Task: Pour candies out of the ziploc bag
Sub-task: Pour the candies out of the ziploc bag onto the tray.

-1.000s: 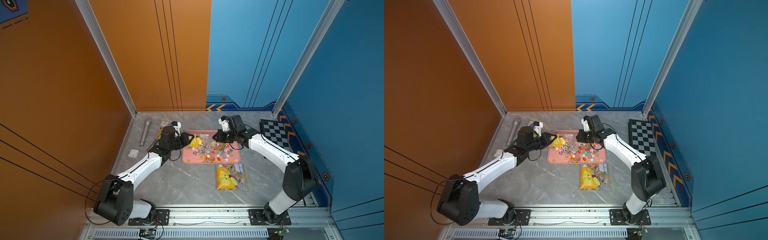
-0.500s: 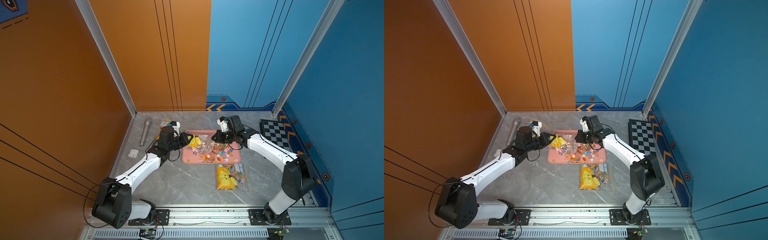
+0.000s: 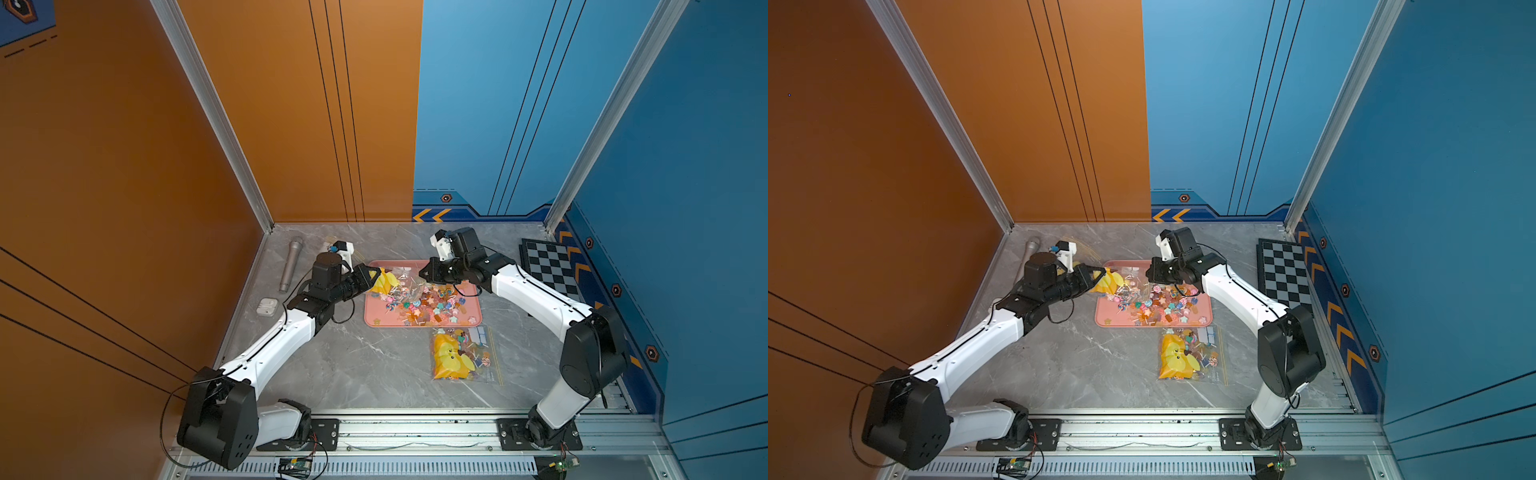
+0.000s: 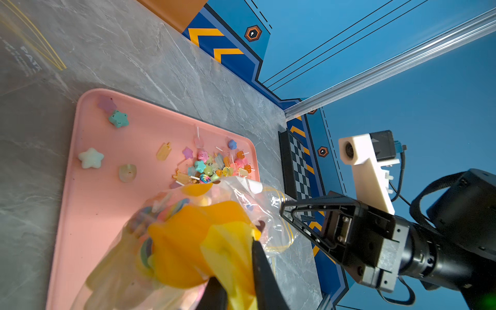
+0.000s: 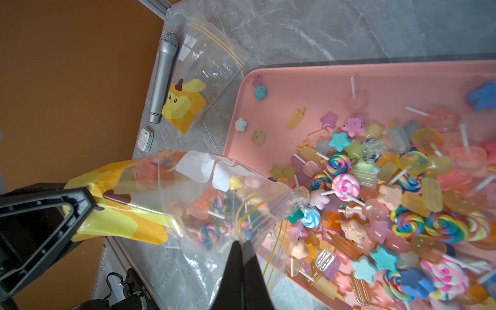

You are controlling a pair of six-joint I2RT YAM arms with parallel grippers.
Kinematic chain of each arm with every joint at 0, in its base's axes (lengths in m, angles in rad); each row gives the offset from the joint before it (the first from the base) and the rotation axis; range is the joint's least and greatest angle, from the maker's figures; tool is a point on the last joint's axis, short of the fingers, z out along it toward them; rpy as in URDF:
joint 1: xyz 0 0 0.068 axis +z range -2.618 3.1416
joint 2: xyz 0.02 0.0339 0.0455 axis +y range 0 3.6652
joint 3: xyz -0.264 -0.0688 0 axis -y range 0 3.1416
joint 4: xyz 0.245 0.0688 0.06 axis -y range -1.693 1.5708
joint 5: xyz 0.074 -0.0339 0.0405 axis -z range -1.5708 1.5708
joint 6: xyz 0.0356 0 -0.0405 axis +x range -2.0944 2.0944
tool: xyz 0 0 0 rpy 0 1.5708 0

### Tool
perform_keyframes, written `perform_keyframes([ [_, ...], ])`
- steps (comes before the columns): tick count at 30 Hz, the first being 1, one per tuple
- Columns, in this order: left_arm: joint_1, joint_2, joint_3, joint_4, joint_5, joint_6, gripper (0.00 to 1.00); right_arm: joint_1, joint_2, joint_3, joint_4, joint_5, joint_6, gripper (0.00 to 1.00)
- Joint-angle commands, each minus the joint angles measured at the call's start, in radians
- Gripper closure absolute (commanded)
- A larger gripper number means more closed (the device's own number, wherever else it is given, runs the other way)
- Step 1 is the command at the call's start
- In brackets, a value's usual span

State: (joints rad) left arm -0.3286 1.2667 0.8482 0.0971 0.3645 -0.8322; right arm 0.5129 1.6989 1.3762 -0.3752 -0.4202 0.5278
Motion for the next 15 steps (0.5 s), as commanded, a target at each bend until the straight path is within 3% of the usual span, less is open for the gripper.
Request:
perform_keyframes([
  [1,0.02,-0.047,0.025,-0.006,-0.022,0.04,1.0,0.011,0.033,0.032,-0.024,-0.016,0.008,1.0],
  [15,0.08,-0.116,-0.007,-0.051,-0.018,0.056,1.0,0.056,0.09,0.083,-0.025,0.001,0.009,1.0],
])
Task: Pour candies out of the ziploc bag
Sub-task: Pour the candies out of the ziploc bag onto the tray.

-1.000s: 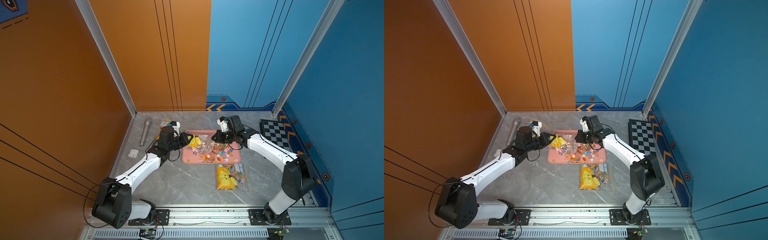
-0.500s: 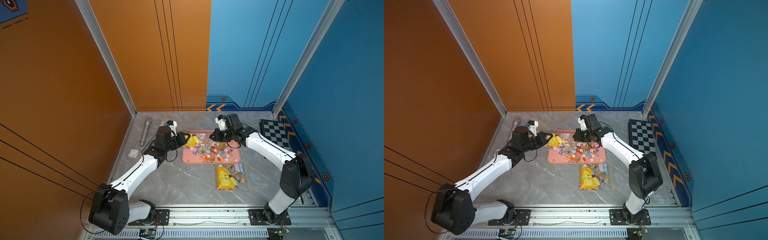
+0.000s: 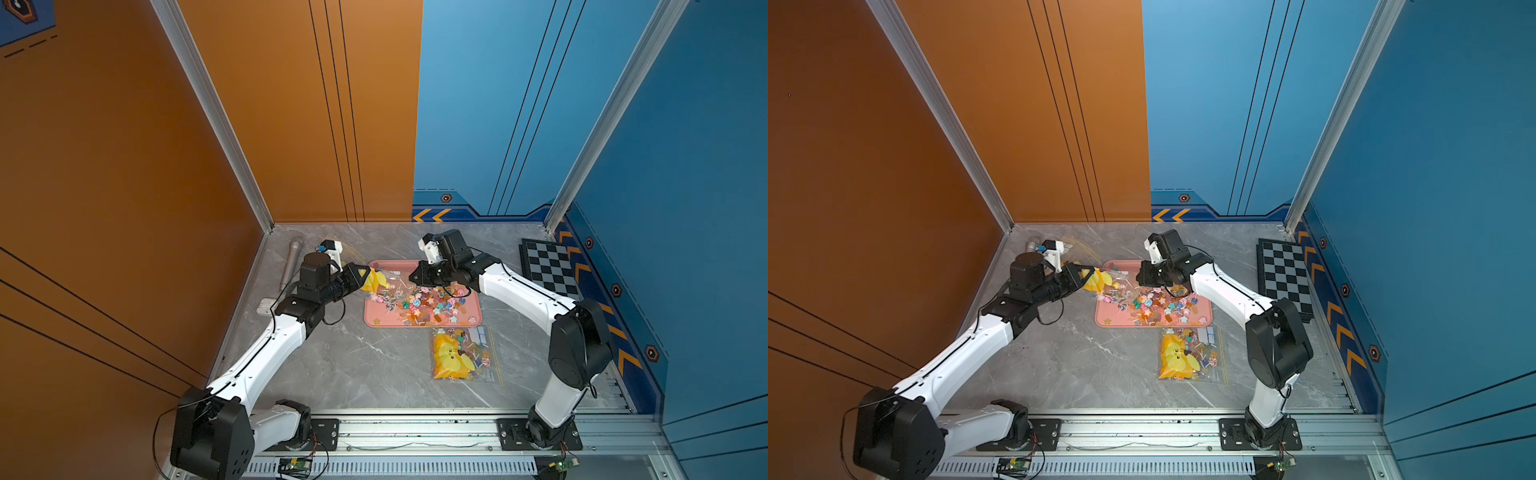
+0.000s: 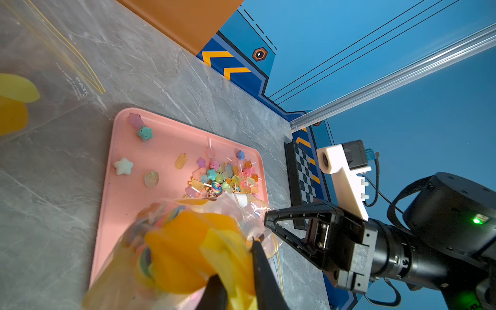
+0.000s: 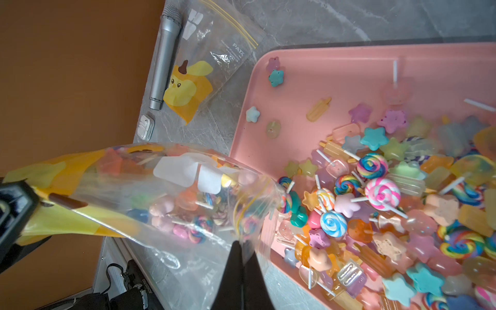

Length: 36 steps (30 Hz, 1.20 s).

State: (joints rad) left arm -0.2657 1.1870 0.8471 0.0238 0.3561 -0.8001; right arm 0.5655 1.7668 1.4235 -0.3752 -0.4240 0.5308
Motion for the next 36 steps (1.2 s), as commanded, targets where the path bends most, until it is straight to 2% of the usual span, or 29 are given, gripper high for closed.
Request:
perform_keyframes([
  [1,0.022,-0.042,-0.006,0.02,-0.01,0.028,1.0,0.003,0.029,0.038,-0.027,-0.002,0.008,1.0],
  [36,0.121,-0.13,-0.024,-0.053,0.008,0.057,1.0,0.034,0.12,0.149,-0.061,-0.009,-0.006,1.0],
])
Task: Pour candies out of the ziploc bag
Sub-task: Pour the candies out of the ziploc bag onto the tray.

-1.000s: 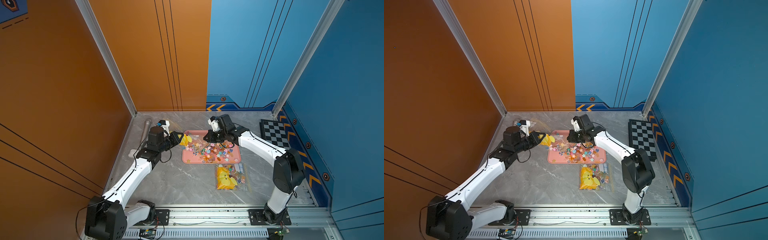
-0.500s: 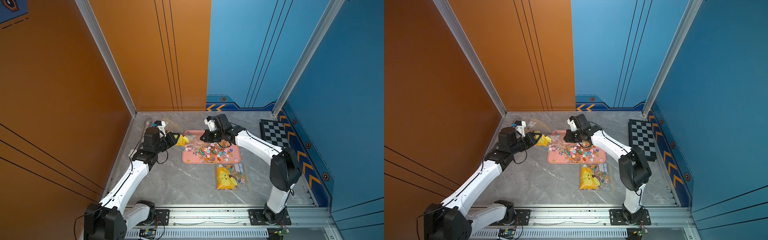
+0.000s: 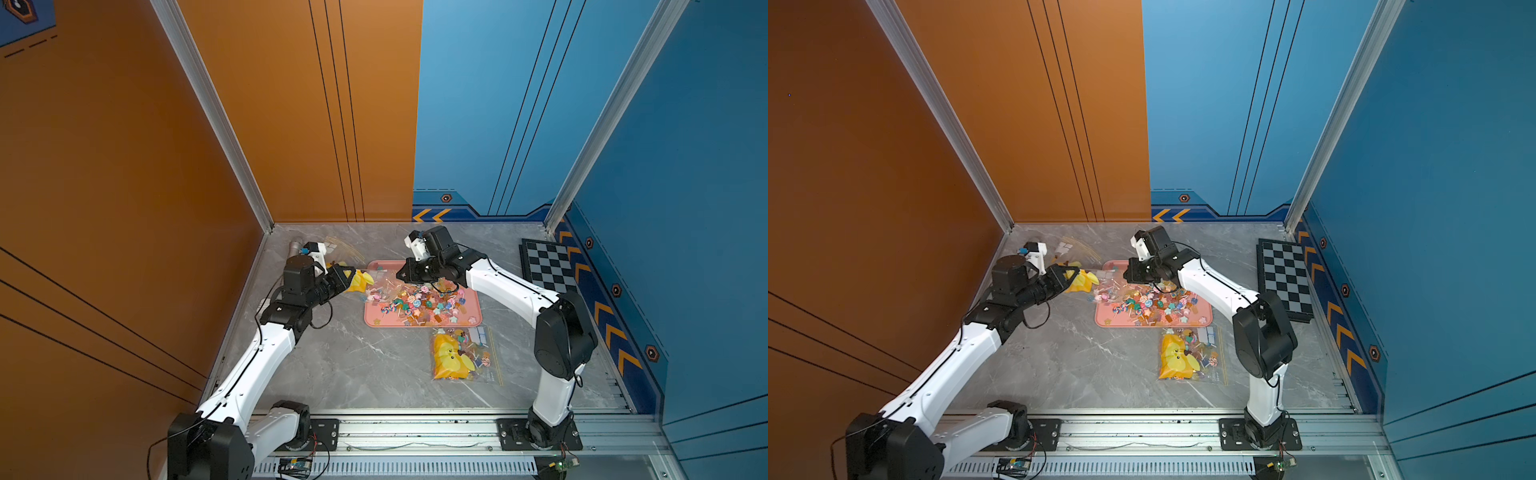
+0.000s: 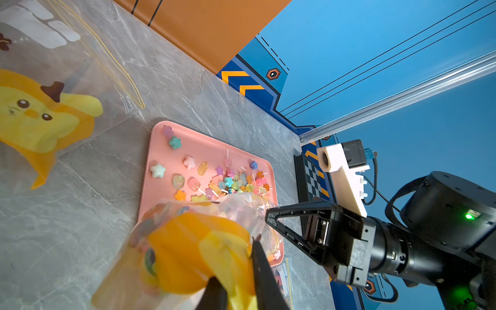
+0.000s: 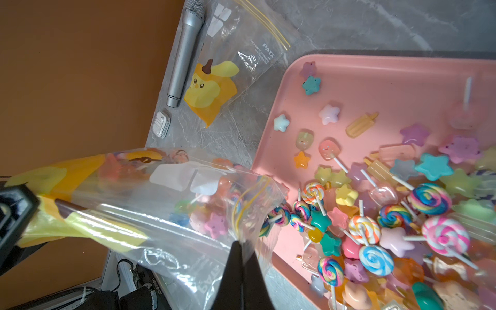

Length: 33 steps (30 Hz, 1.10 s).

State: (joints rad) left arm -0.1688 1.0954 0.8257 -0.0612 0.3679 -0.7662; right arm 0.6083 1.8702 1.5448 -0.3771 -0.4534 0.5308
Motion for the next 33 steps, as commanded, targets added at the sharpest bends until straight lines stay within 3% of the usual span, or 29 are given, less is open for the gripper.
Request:
perform_keyframes([
  [1,0.025,-0.04,-0.002,0.031,-0.004,0.024,1.0,-0.007,0.02,0.034,-0.063,0.022,-0.009,1.0],
  [9,0.025,-0.003,0.078,-0.007,0.0,0.075,1.0,-0.015,0.061,0.08,-0.091,0.012,-0.022,1.0],
  [25,0.019,-0.015,-0.007,0.043,-0.014,0.036,1.0,-0.027,0.141,0.163,-0.135,-0.007,-0.044,1.0],
  [33,0.017,-0.006,0.032,0.015,-0.028,0.054,1.0,-0.036,0.157,0.202,-0.152,-0.007,-0.052,1.0],
])
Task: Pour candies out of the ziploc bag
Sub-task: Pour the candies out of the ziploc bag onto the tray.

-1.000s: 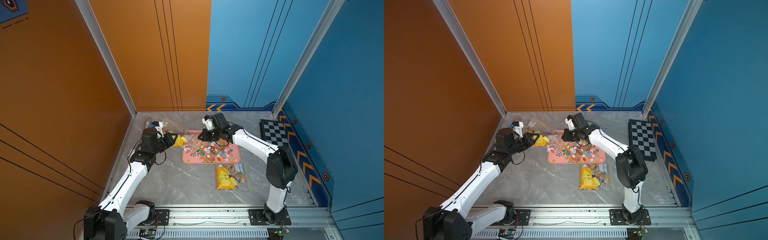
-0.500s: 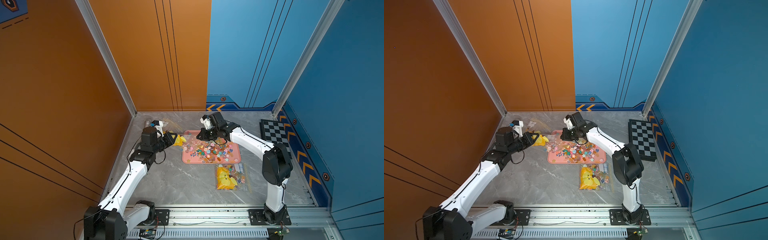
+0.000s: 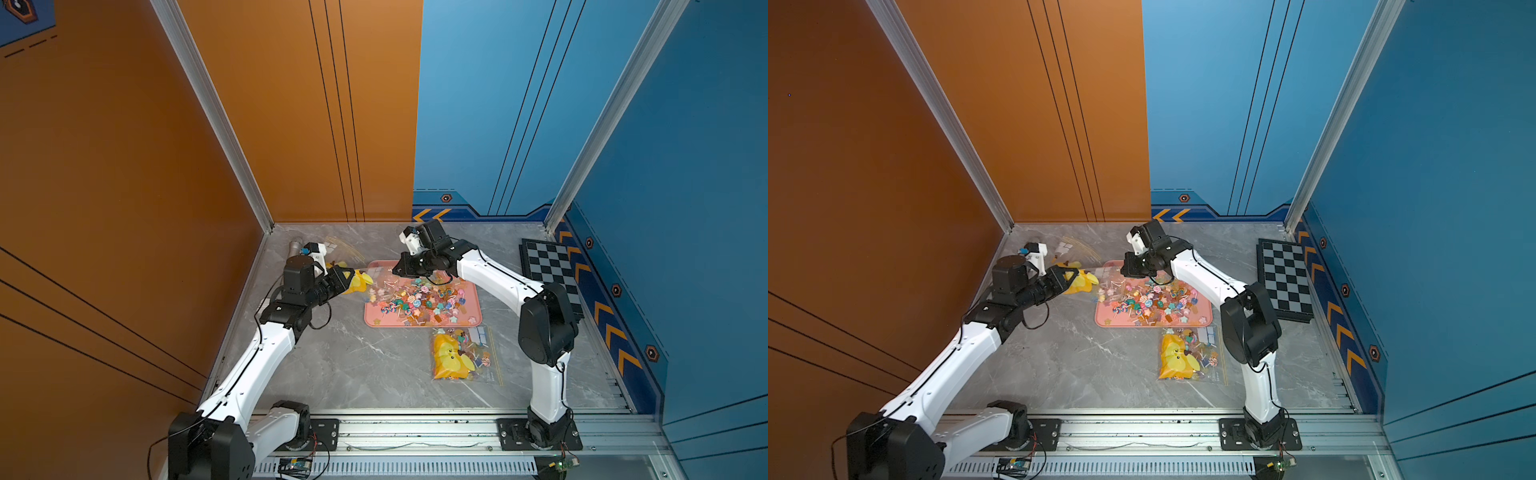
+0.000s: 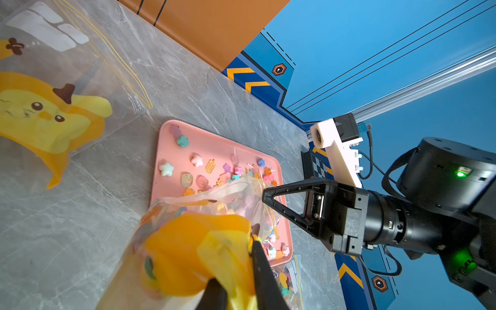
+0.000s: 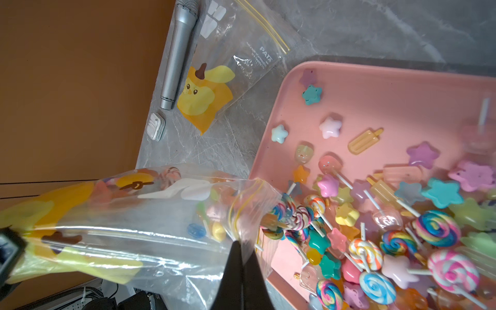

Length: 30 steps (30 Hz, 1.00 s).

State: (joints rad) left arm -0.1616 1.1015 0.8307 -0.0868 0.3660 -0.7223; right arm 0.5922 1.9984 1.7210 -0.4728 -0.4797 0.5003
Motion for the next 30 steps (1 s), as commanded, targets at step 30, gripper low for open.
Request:
perform_keyframes([
  [30,-0.036,0.057,0.09,0.071,-0.054,0.006,1.0,-0.111,0.06,0.157,-0.135,0.01,-0.062,1.0],
])
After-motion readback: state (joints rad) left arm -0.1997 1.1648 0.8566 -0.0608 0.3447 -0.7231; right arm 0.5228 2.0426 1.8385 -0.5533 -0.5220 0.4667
